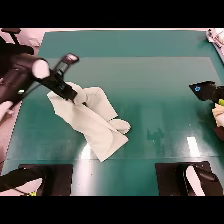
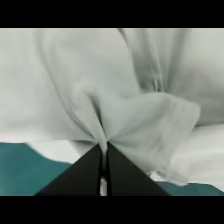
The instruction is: Fold the shirts.
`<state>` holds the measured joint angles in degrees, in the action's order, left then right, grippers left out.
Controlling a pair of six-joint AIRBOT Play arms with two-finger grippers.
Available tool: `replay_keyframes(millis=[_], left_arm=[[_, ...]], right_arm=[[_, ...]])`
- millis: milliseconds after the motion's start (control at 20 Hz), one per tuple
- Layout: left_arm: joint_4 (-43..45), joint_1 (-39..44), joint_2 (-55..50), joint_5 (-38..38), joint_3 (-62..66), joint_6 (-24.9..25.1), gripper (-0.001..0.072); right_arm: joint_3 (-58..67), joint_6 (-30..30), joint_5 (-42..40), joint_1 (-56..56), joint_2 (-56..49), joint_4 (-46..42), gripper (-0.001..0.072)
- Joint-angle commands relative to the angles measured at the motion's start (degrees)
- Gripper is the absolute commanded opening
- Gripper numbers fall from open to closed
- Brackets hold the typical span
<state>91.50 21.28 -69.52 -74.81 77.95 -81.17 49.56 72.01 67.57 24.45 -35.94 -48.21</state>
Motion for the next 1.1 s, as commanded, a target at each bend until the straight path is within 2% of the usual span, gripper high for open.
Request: replay_keyframes(millis=[0,200,350,500,650,850,950,1000,1050], left_arm=[[0.3,0.0,9.3,-0.7,1.7,-2.1,0.0022],[0.5,0.0,14.8,-5.1,1.9,-3.3,0.0022],[0.5,0.0,15.3,-10.1,1.9,-3.5,0.0023],[0.5,0.0,15.3,-10.2,1.9,-3.5,0.0023],[0.5,0.0,15.3,-10.0,1.9,-3.5,0.0023],[0.5,0.0,15.3,-10.1,1.9,-3.5,0.0023],[0.5,0.0,15.3,-10.1,1.9,-3.5,0.0023],[0.5,0.0,15.3,-10.1,1.9,-3.5,0.0023],[0.5,0.0,15.3,-10.1,1.9,-3.5,0.0023]], right_arm=[[0.0,1.7,6.2,-2.2,-5.4,0.0,0.0679],[0.0,1.9,10.7,-15.6,-16.9,0.0,0.0679],[0.0,3.3,5.4,-29.7,-24.2,0.0,0.0679],[0.0,6.2,-0.1,-41.9,-31.5,0.0,0.0680],[0.0,9.2,-3.2,-48.5,-37.7,0.0,0.0679],[0.0,9.4,-8.1,-51.0,-42.2,0.2,0.0666],[0.0,9.4,-12.1,-51.0,-42.4,0.2,0.0534],[0.0,9.4,-13.3,-50.9,-42.4,0.1,0.0417],[0.0,9.4,-13.8,-50.9,-42.4,0.1,0.0194]])
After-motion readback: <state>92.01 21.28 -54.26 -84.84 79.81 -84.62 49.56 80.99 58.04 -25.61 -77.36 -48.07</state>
